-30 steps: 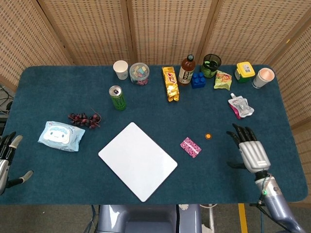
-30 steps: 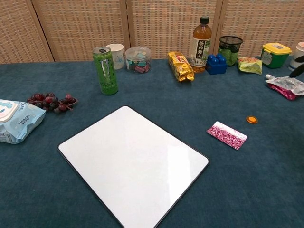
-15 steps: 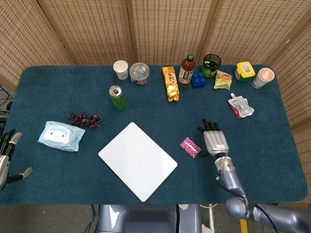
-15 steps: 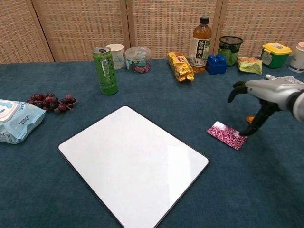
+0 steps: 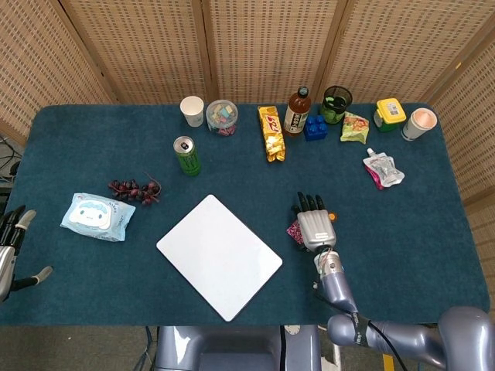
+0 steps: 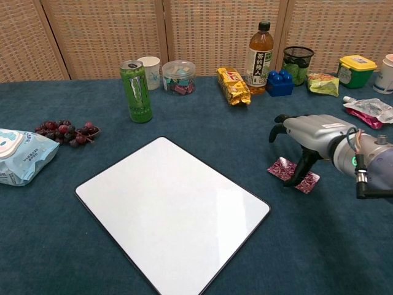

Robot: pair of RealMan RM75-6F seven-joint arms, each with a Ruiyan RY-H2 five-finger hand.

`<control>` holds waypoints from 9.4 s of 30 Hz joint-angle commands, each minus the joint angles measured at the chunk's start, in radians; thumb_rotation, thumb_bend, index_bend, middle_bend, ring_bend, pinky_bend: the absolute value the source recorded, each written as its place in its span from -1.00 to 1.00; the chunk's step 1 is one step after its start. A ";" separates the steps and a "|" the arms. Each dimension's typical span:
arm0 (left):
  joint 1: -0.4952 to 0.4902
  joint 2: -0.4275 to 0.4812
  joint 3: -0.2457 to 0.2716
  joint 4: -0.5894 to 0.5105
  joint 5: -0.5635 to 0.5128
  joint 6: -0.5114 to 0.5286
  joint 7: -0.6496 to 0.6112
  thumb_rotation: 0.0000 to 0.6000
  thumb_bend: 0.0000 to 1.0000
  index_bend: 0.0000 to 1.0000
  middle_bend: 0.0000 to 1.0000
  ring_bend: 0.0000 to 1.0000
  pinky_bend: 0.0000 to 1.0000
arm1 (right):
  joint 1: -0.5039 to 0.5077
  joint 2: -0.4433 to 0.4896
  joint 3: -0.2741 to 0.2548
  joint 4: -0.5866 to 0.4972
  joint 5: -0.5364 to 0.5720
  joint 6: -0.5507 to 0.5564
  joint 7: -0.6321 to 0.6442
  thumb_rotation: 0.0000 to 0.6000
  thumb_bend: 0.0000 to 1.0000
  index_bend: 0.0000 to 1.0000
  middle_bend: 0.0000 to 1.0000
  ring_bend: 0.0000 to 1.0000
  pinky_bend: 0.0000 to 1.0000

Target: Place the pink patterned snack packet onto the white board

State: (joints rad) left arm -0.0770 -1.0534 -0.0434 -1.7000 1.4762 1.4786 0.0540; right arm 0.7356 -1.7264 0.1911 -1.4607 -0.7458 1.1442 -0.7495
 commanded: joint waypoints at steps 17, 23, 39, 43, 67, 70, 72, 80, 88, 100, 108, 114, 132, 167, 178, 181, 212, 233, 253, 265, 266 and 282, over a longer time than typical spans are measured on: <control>-0.002 -0.002 0.002 -0.002 0.000 -0.002 0.007 1.00 -1.00 -1.00 -1.00 -1.00 -1.00 | -0.024 -0.010 -0.024 0.093 -0.008 0.019 -0.015 1.00 -1.00 -0.56 -1.00 -1.00 -1.00; -0.002 -0.003 0.003 -0.002 0.003 0.000 0.009 1.00 -1.00 -1.00 -1.00 -1.00 -1.00 | -0.034 0.001 -0.013 0.079 -0.001 0.009 0.002 1.00 -1.00 -0.50 -1.00 -1.00 -1.00; -0.003 -0.002 0.002 -0.002 -0.002 -0.003 0.005 1.00 -1.00 -1.00 -1.00 -1.00 -1.00 | -0.026 0.009 0.002 0.070 0.054 -0.029 -0.024 1.00 -0.98 -0.25 -1.00 -1.00 -1.00; -0.004 -0.001 0.004 -0.002 0.000 -0.005 0.003 1.00 -1.00 -1.00 -1.00 -1.00 -1.00 | -0.024 0.005 0.004 0.079 0.060 -0.033 -0.025 1.00 -0.88 -0.11 -1.00 -1.00 -1.00; -0.004 0.004 0.008 -0.004 0.009 -0.004 -0.004 1.00 -1.00 -1.00 -1.00 -1.00 -1.00 | 0.003 0.065 0.033 -0.145 0.043 0.007 -0.051 1.00 -0.53 -0.02 -1.00 -1.00 -1.00; -0.003 0.005 0.008 -0.004 0.010 -0.002 -0.007 1.00 -1.00 -1.00 -1.00 -1.00 -1.00 | 0.024 0.059 0.040 -0.194 0.052 0.022 -0.084 1.00 -0.53 -0.02 -1.00 -1.00 -1.00; -0.003 0.006 0.008 -0.004 0.009 -0.003 -0.010 1.00 -1.00 -1.00 -1.00 -1.00 -1.00 | 0.040 0.048 0.049 -0.225 0.063 0.036 -0.106 1.00 -0.53 -0.02 -1.00 -1.00 -1.00; -0.004 0.008 0.010 -0.002 0.011 -0.007 -0.016 1.00 -1.00 -1.00 -1.00 -1.00 -1.00 | 0.120 -0.042 0.084 -0.267 0.137 0.087 -0.207 1.00 -0.53 -0.02 -1.00 -1.00 -1.00; -0.005 0.011 0.012 0.001 0.012 -0.010 -0.024 1.00 -1.00 -1.00 -1.00 -1.00 -1.00 | 0.166 -0.109 0.091 -0.225 0.200 0.112 -0.258 1.00 -1.00 -0.99 -1.00 -1.00 -1.00; -0.006 0.012 0.011 0.002 0.010 -0.013 -0.027 1.00 -1.00 -1.00 -1.00 -1.00 -1.00 | 0.142 0.015 0.097 -0.276 0.150 0.108 -0.196 1.00 -1.00 -0.97 -1.00 -1.00 -1.00; -0.010 0.001 0.011 -0.001 0.004 -0.020 0.001 1.00 -1.00 -1.00 -1.00 -1.00 -1.00 | 0.075 0.173 0.039 -0.156 0.071 0.045 -0.092 1.00 -0.55 -0.40 -1.00 -1.00 -1.00; -0.017 -0.006 0.009 -0.007 -0.007 -0.032 0.027 1.00 -1.00 -1.00 -1.00 -1.00 -1.00 | 0.027 0.207 0.000 -0.037 0.045 -0.049 0.035 1.00 -0.46 -0.25 -1.00 -1.00 -1.00; -0.022 -0.004 0.009 -0.008 -0.014 -0.042 0.023 1.00 -1.00 -1.00 -1.00 -1.00 -1.00 | 0.016 0.151 -0.024 0.075 0.024 -0.105 0.086 1.00 -0.27 -0.24 -1.00 -1.00 -1.00; -0.030 -0.014 0.005 -0.005 -0.037 -0.058 0.043 1.00 -1.00 -1.00 -1.00 -1.00 -1.00 | 0.011 0.073 -0.005 0.253 0.085 -0.193 0.104 1.00 -0.27 -0.24 -1.00 -1.00 -1.00; -0.034 -0.016 0.005 -0.004 -0.043 -0.065 0.048 1.00 -1.00 -1.00 -1.00 -1.00 -1.00 | 0.013 0.058 -0.005 0.276 0.084 -0.203 0.102 1.00 -0.21 0.15 -1.00 -1.00 -1.00; -0.034 -0.016 0.005 -0.005 -0.045 -0.066 0.048 1.00 -1.00 -1.00 -1.00 -1.00 -1.00 | 0.012 0.057 -0.004 0.275 0.073 -0.198 0.107 1.00 -0.18 0.22 -1.00 -1.00 -1.00; -0.029 -0.009 0.017 -0.007 -0.014 -0.052 0.028 1.00 -1.00 -1.00 -1.00 -1.00 -1.00 | 0.140 0.032 -0.011 -0.272 0.000 -0.012 -0.176 1.00 -0.17 0.27 -0.99 -1.00 -1.00; -0.036 -0.002 0.019 0.001 -0.015 -0.070 0.002 1.00 -1.00 -1.00 -1.00 -1.00 -1.00 | 0.213 -0.158 0.046 -0.109 0.170 0.062 -0.278 1.00 -0.17 0.27 -0.99 -1.00 -1.00; -0.037 0.000 0.019 -0.001 -0.018 -0.072 -0.001 1.00 -1.00 -1.00 -1.00 -1.00 -1.00 | 0.221 -0.155 0.039 -0.155 0.199 0.061 -0.290 1.00 -0.98 -0.45 -1.00 -1.00 -1.00; -0.032 0.006 0.023 -0.001 -0.001 -0.059 -0.021 1.00 -1.00 -1.00 -1.00 -1.00 -1.00 | 0.173 0.035 0.064 -0.373 0.083 0.148 -0.237 1.00 -0.89 -0.45 -1.00 -1.00 -1.00; -0.031 0.006 0.024 0.001 0.002 -0.055 -0.022 1.00 -1.00 -1.00 -1.00 -1.00 -1.00 | 0.151 0.083 0.053 -0.400 0.046 0.151 -0.209 1.00 -0.89 -0.45 -1.00 -1.00 -1.00; -0.009 -0.032 0.022 0.053 0.070 0.035 -0.015 1.00 -1.00 -1.00 -1.00 -1.00 -1.00 | -0.329 0.493 -0.244 -0.144 -0.592 0.414 0.541 1.00 -1.00 -0.84 -1.00 -1.00 -1.00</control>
State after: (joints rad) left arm -0.0884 -1.0830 -0.0214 -1.6488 1.5445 1.5111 0.0386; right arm 0.5393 -1.2990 0.0285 -1.7022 -1.2573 1.4453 -0.3519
